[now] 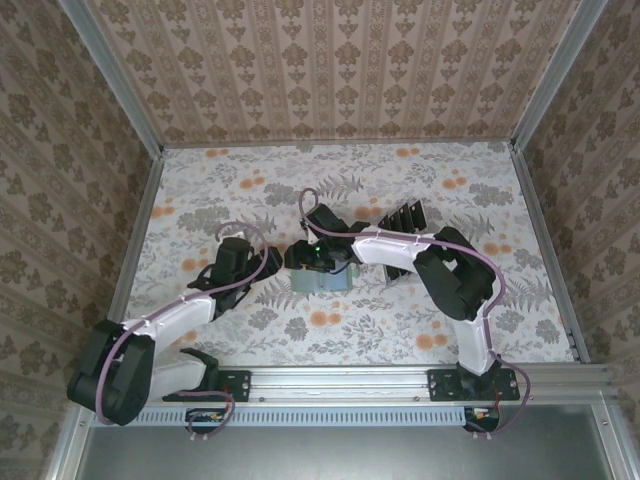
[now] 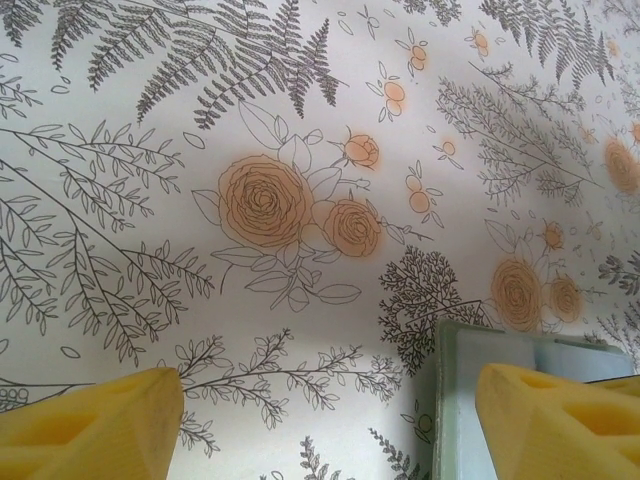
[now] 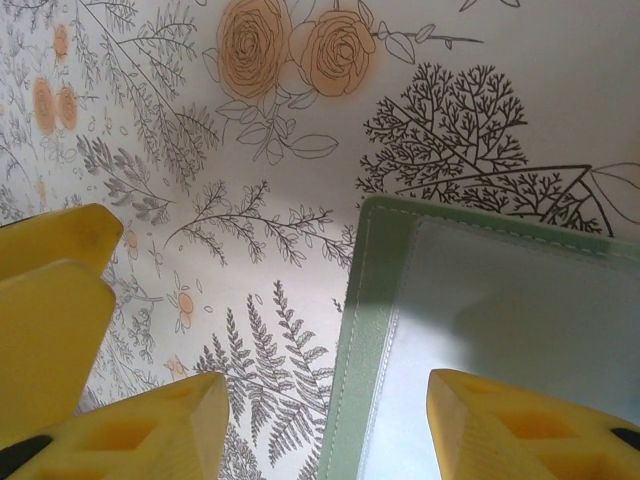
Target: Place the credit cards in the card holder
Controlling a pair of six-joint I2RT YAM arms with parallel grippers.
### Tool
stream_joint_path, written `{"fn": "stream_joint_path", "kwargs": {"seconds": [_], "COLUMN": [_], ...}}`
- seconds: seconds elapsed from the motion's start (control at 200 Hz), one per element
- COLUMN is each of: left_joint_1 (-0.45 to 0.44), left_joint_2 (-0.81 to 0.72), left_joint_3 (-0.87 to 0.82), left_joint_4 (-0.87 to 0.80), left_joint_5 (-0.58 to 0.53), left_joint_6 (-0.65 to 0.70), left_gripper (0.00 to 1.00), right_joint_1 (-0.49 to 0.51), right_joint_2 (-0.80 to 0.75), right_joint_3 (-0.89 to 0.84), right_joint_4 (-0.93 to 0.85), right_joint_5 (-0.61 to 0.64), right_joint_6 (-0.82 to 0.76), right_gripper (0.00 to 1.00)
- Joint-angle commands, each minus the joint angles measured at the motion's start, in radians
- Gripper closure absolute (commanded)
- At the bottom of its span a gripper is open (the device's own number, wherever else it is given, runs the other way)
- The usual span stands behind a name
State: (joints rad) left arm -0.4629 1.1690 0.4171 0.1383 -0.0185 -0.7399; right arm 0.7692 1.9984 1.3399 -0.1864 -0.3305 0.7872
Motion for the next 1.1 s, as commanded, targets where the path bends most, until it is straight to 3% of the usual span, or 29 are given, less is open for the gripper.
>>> {"fn": "stream_joint_path", "kwargs": {"seconds": [0.0,0.28,0.62,1.095], "left_joint_1": [0.001,-0.032,-0.181,-0.187], "left_joint_2": [-0.018,0.022,0.144,0.247], "left_joint_3": [-0.004,0.044,0.121,0.084], "left_joint_4": [-0.028,-0.038,-0.08,-0.024], "left_joint_5": [0.019,0.084,-0.026,-0.042], "left_joint_6": [0.024,0.081,0.134,0.126], "left_gripper": [0.21,0.21,0.21,0.21], "right_joint_1": [-0.017,-0.099,-0.1,-0.093], "right_joint_2": [-0.081,-0.225,-0.196,-0.141], "right_joint_3": [-0.008,-0.114,-0.145,-0.176], "right_joint_4": [-0.044,-0.152,-0.201,-0.158], "right_joint_5": [0.005,0.112,0.181,0.162], "right_joint_6": [-0.021,-0.108,-0.158,-0.135], "right_gripper": [0.43,0.43,0.43,0.44]}}
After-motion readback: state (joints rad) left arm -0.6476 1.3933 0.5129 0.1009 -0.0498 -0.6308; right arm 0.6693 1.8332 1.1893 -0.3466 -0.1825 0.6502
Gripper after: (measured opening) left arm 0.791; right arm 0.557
